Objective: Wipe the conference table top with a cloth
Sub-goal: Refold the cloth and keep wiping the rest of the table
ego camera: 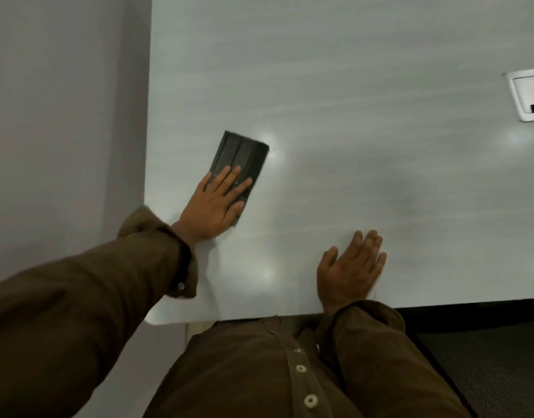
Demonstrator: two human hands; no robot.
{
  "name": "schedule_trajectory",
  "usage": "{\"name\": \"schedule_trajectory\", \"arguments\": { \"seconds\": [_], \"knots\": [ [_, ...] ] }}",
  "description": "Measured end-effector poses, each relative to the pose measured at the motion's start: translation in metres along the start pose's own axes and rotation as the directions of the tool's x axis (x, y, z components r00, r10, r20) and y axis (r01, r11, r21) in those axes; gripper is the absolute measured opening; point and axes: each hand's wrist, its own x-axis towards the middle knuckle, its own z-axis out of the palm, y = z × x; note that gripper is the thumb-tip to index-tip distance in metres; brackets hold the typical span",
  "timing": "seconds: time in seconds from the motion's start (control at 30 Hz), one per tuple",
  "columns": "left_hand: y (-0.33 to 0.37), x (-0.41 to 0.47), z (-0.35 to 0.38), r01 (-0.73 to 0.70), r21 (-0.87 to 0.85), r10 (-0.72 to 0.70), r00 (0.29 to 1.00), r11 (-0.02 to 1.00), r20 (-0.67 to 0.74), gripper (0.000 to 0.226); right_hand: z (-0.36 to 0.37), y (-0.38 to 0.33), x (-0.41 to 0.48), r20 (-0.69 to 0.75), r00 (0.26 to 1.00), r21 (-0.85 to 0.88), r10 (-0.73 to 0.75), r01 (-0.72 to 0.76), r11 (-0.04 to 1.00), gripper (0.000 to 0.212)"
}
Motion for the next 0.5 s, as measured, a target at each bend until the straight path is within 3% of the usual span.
{"name": "schedule_trajectory", "arguments": {
  "seconds": [0.27, 0.33, 0.5],
  "knots": [
    [0.019, 0.135, -0.019, 0.293, -0.099, -0.275, 0.947, 0.951, 0.167, 0.061, 0.003, -0.003, 0.000, -0.035, 0.999, -0.016, 0.000, 0.000, 1.000, 0.055],
    [0.037, 0.128, -0.023, 0.264, -0.102, -0.243, 0.952, 0.959, 0.185, 0.061, 0.000, -0.004, 0.000, -0.028, 1.000, 0.000, 0.003, -0.003, 1.000, 0.056],
    [0.074, 0.041, -0.013, 0.040, -0.121, -0.016, 0.981, 0.992, 0.191, 0.063, -0.001, -0.005, 0.002, -0.007, 1.000, 0.019, 0.023, -0.022, 1.000, 0.058]
  ]
}}
